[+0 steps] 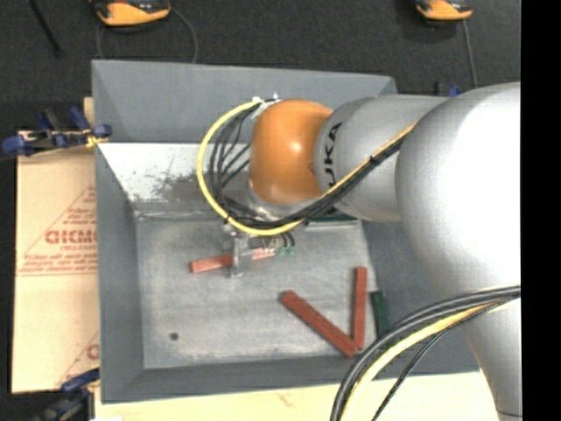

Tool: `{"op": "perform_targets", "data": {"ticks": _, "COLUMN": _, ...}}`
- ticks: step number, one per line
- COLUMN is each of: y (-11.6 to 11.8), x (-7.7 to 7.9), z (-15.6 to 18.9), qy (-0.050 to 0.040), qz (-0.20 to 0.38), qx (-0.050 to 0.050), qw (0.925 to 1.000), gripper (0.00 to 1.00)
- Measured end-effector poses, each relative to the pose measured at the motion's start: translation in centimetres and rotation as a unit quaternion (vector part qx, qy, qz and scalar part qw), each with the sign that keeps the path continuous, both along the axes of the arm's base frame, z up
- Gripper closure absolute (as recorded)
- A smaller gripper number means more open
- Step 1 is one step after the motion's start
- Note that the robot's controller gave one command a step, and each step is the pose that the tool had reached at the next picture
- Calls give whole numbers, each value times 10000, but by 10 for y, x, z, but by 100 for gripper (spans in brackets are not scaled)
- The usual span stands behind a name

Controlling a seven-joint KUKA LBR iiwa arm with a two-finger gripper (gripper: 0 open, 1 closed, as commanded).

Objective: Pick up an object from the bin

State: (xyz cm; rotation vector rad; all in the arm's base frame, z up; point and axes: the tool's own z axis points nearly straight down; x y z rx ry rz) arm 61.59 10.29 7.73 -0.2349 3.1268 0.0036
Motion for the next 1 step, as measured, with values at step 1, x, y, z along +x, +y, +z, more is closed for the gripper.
{"op": "perform_targets", "data": {"ticks": 1, "y": 0, "x": 3, "z": 59, "qy": -24, "qz": -17, "qx": 1, "qw": 10000, "gripper": 100}}
